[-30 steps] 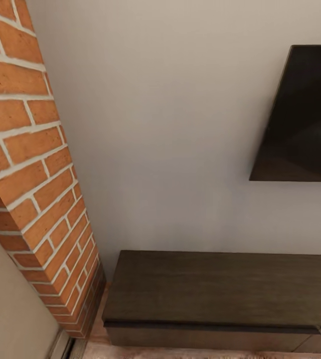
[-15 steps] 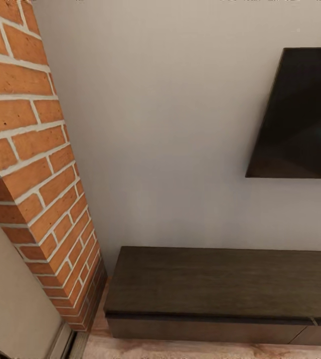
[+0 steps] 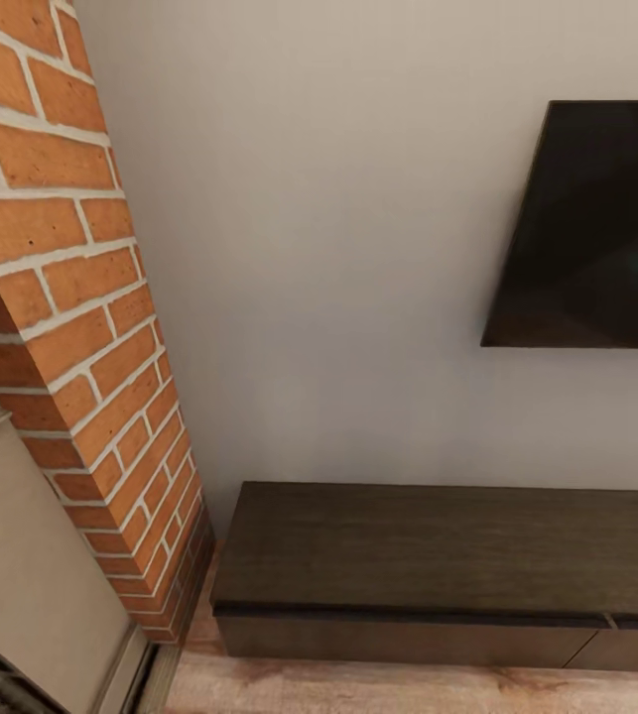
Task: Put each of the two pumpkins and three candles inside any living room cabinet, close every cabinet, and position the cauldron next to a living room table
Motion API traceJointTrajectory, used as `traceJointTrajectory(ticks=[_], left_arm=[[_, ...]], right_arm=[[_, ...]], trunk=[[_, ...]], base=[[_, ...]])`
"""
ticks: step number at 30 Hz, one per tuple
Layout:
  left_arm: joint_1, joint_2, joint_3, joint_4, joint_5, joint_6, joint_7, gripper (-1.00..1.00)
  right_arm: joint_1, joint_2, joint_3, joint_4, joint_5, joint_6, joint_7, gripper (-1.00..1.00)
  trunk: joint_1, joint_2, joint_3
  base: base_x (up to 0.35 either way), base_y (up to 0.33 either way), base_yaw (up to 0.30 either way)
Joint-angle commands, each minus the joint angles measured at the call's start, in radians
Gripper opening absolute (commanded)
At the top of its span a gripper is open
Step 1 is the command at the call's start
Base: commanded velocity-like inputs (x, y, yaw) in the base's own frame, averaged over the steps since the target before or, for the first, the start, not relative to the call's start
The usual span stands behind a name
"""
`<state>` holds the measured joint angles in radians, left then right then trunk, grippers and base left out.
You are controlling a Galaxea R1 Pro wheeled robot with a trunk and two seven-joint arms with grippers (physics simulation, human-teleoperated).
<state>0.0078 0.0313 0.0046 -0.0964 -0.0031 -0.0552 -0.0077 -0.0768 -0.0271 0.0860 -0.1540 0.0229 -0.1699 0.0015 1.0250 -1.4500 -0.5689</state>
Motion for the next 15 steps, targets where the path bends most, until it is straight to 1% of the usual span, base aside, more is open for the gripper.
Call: traceJointTrajectory(ticks=[1, 3, 4, 6, 7, 8, 9, 10, 11, 12, 14, 15], left_arm=[[0.0, -0.001, 0.0, 0.0, 0.0, 0.0, 0.001, 1.0], [0.0, -0.003, -0.001, 0.0, -0.001, 0.0, 0.005, 1.0], [0.0, -0.002, -0.003, -0.011, -0.009, 0.001, 0.009, 1.0], [0.0, 0.001, -0.004, -0.048, -0.01, 0.001, 0.013, 1.0], [-0.001, 0.005, -0.006, -0.246, -0.01, 0.005, 0.004, 1.0], [-0.005, 0.003, -0.009, -0.301, -0.01, 0.008, -0.012, 1.0], [-0.016, 0.0, -0.026, -0.344, -0.01, 0.015, -0.066, 1.0], [-0.032, -0.003, -0.051, -0.383, -0.01, 0.03, -0.144, 1.0], [-0.056, -0.006, -0.083, -0.42, -0.011, 0.059, -0.243, 1.0], [-0.074, -0.008, -0.099, -0.437, -0.01, 0.085, -0.303, 1.0], [-0.117, -0.014, -0.118, -0.456, -0.01, 0.134, -0.408, 1.0], [-0.127, -0.017, -0.121, -0.459, -0.01, 0.143, -0.431, 1.0]], right_arm=[[0.0, 0.001, -0.003, 0.001, -0.003, 0.001, 0.0, 1.0], [0.0, 0.001, -0.005, 0.002, -0.004, 0.001, 0.0, 1.0], [0.0, -0.006, -0.004, -0.001, -0.001, 0.003, 0.001, 1.0], [-0.001, -0.012, -0.004, -0.01, 0.001, 0.006, 0.002, 1.0], [-0.001, -0.032, 0.002, -0.073, 0.001, 0.017, 0.01, 1.0], [-0.001, -0.044, 0.002, -0.088, 0.0, 0.026, 0.011, 1.0], [-0.001, -0.057, 0.0, -0.104, -0.003, 0.052, 0.012, 1.0], [-0.001, -0.071, -0.002, -0.119, -0.006, 0.083, 0.013, 1.0], [-0.001, -0.083, -0.004, -0.132, -0.008, 0.11, 0.014, 1.0], [-0.001, -0.088, -0.005, -0.136, -0.01, 0.121, 0.014, 1.0], [-0.001, -0.092, -0.006, -0.141, -0.011, 0.132, 0.014, 1.0], [-0.001, -0.093, -0.006, -0.141, -0.011, 0.133, 0.014, 1.0]], trunk=[[0.0, 0.0, 0.0], [0.0, 0.0, 0.0], [0.0, 0.0, 0.0], [0.0, 0.0, 0.0], [0.0, 0.0, 0.0], [0.0, 0.0, 0.0], [0.0, 0.0, 0.0], [0.0, 0.0, 0.0], [0.0, 0.0, 0.0], [0.0, 0.0, 0.0], [0.0, 0.0, 0.0], [0.0, 0.0, 0.0]], base=[[0.0, 0.0, 0.0], [0.0, 0.0, 0.0], [0.0, 0.0, 0.0], [0.0, 0.0, 0.0], [0.0, 0.0, 0.0], [0.0, 0.0, 0.0], [0.0, 0.0, 0.0], [0.0, 0.0, 0.0], [0.0, 0.0, 0.0], [0.0, 0.0, 0.0], [0.0, 0.0, 0.0], [0.0, 0.0, 0.0]])
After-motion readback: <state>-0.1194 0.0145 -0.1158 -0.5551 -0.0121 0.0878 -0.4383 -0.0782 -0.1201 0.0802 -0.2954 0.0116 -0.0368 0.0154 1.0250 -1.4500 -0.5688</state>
